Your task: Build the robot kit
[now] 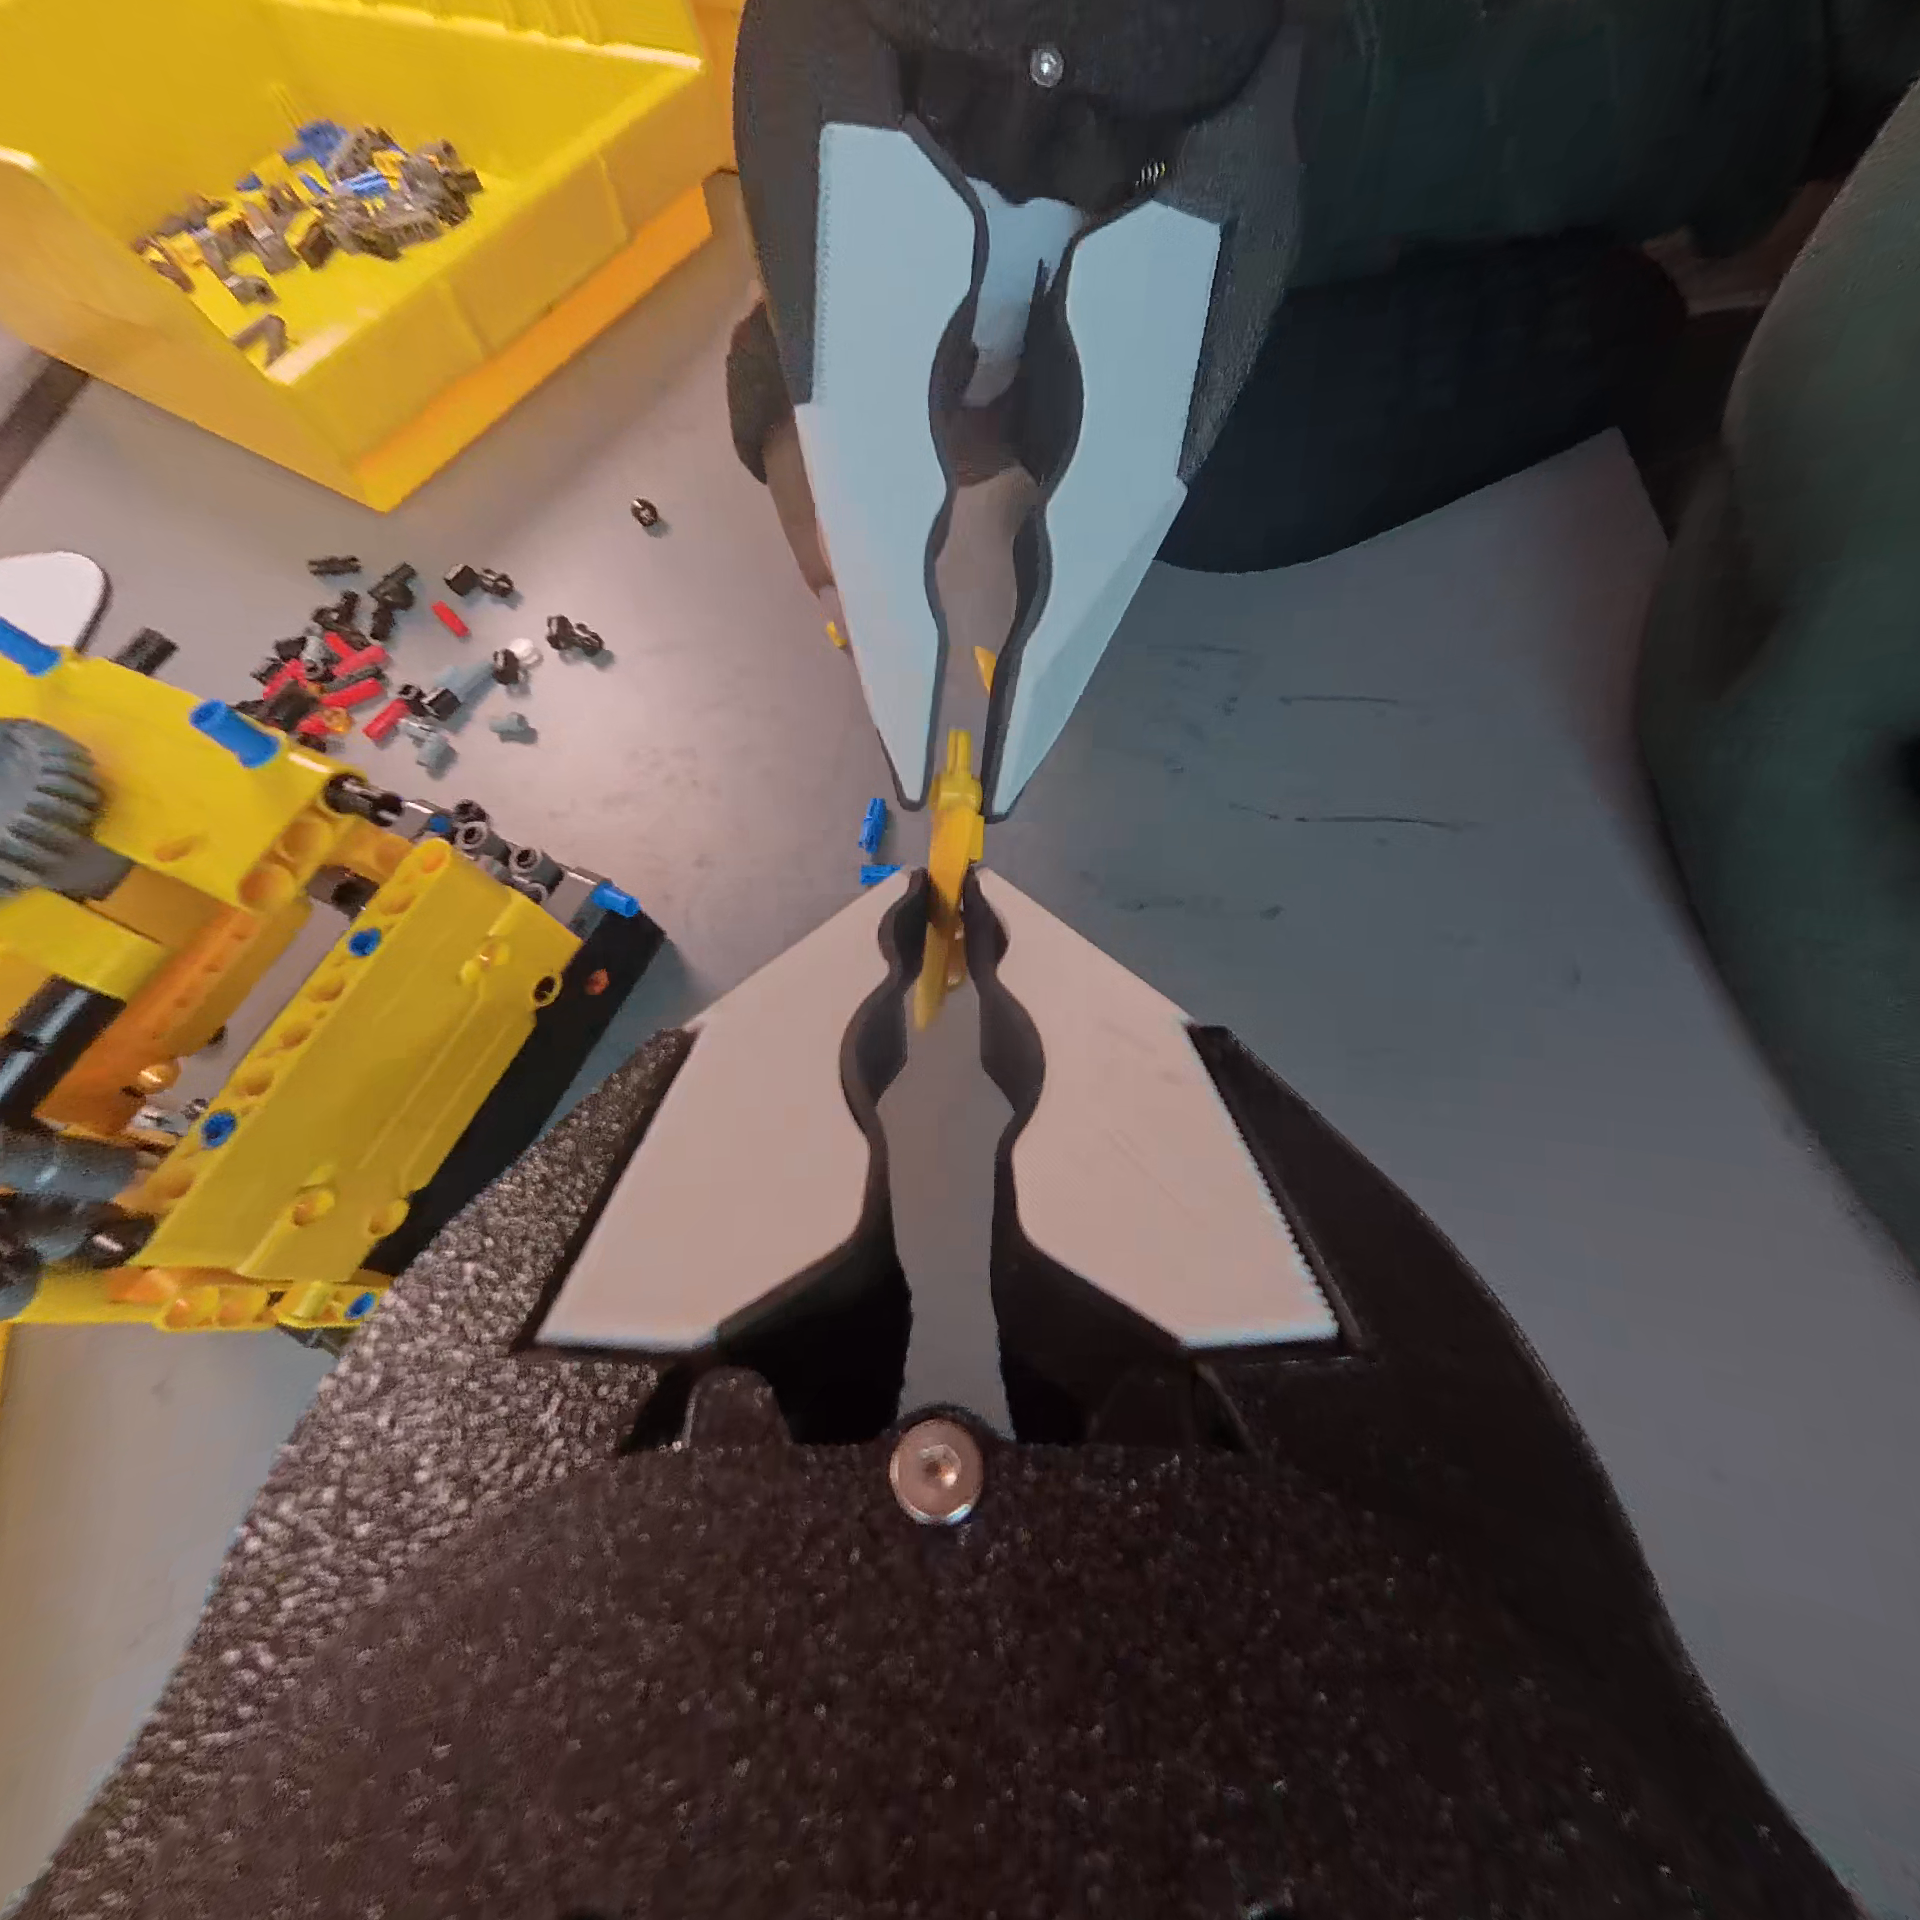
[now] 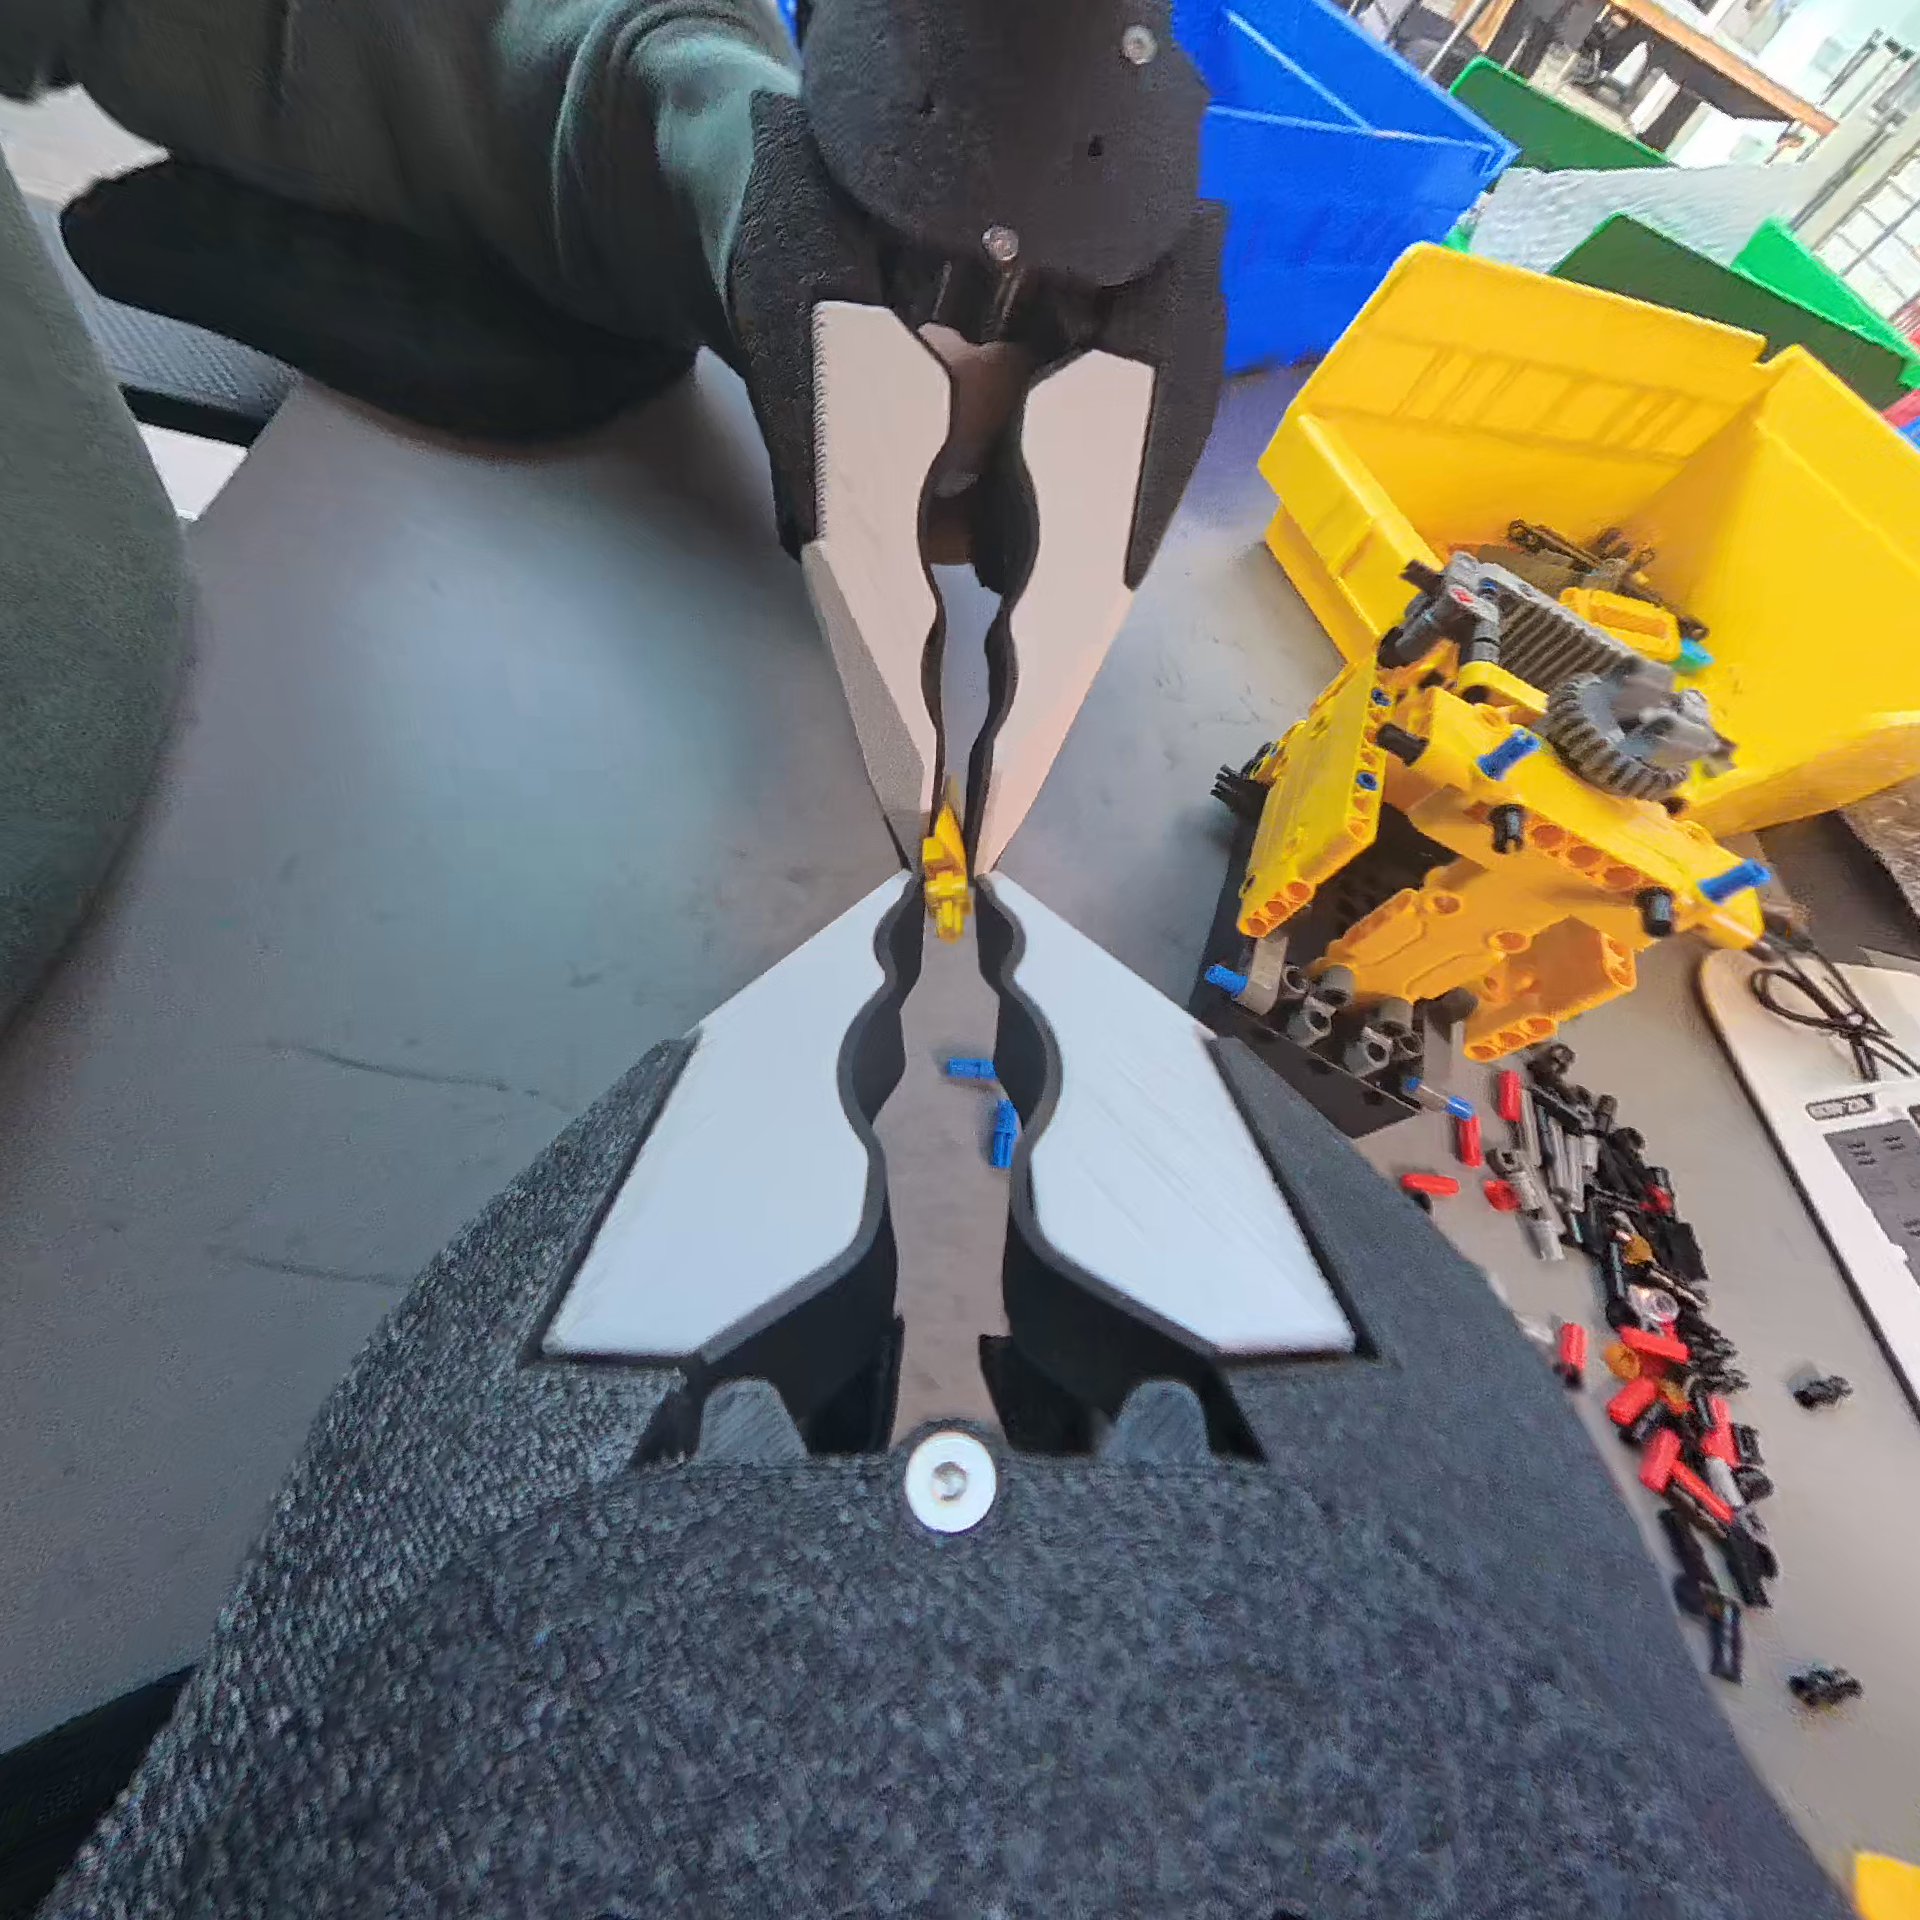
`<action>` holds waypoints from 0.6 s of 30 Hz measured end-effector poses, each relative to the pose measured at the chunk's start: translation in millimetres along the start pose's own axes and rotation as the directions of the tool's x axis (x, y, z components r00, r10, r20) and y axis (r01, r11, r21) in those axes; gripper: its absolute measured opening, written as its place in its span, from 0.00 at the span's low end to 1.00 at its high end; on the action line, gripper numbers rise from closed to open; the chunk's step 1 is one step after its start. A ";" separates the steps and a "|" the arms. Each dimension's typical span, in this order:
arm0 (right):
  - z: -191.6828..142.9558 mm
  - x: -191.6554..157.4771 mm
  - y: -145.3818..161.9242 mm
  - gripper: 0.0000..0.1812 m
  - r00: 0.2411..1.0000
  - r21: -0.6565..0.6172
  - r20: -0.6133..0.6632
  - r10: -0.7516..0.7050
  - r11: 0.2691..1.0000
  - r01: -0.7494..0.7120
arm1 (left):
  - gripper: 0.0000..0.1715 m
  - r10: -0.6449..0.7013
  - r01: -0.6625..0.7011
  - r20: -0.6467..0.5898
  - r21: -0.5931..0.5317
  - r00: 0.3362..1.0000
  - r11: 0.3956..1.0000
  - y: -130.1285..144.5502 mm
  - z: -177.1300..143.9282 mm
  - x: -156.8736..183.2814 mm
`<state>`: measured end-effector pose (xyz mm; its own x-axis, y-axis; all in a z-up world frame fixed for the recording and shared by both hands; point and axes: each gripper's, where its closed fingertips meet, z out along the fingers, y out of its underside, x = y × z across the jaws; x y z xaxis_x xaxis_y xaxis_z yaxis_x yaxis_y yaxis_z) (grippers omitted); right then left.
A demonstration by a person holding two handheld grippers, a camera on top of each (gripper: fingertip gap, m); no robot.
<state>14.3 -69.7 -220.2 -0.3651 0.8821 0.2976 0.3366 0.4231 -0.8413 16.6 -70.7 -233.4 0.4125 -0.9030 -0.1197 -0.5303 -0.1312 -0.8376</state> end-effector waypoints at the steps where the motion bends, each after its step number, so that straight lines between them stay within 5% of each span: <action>1: -3.4 4.0 -2.6 0.10 0.999 0.021 -0.002 0.045 0.999 -0.045 | 0.03 0.019 -0.018 0.026 -0.008 0.999 1.000 1.3 -0.5 -3.2; 4: -17.7 24.2 -5.2 0.26 0.984 0.071 -0.027 0.175 0.982 -0.173 | 0.03 0.012 -0.010 0.066 -0.027 0.998 1.000 7.3 -0.9 -10.1; 5: -24.5 33.3 -5.7 0.21 0.979 0.099 -0.055 0.197 0.977 -0.191 | 0.03 -0.002 0.004 0.085 -0.026 0.996 1.000 8.4 -1.3 -13.9; 6: -31.9 42.6 -4.6 0.03 0.974 0.117 -0.090 0.210 0.973 -0.199 | 0.03 -0.013 0.016 0.101 -0.019 0.995 1.000 8.2 -2.2 -17.3; 11: -73.9 92.5 -2.4 0.00 0.894 0.240 -0.272 0.355 0.925 -0.294 | 0.03 -0.074 0.072 0.159 0.023 0.985 0.997 6.1 -7.9 -31.7; 15: -89.0 107.7 24.0 0.21 0.862 0.137 -0.358 0.360 0.933 -0.333 | 0.03 -0.100 0.094 0.179 0.040 0.979 0.995 6.7 -10.5 -38.2; 18: -89.3 93.2 48.1 0.22 0.891 -0.019 -0.287 0.351 0.928 -0.371 | 0.03 -0.103 0.099 0.174 0.028 0.979 0.995 10.0 -9.0 -38.2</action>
<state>74.0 51.3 -192.5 0.0415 0.9942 0.0996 0.4646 0.0690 -0.8828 -11.1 -41.3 -232.4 0.5875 -0.7996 -0.1243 -0.4655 -0.2084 -0.8601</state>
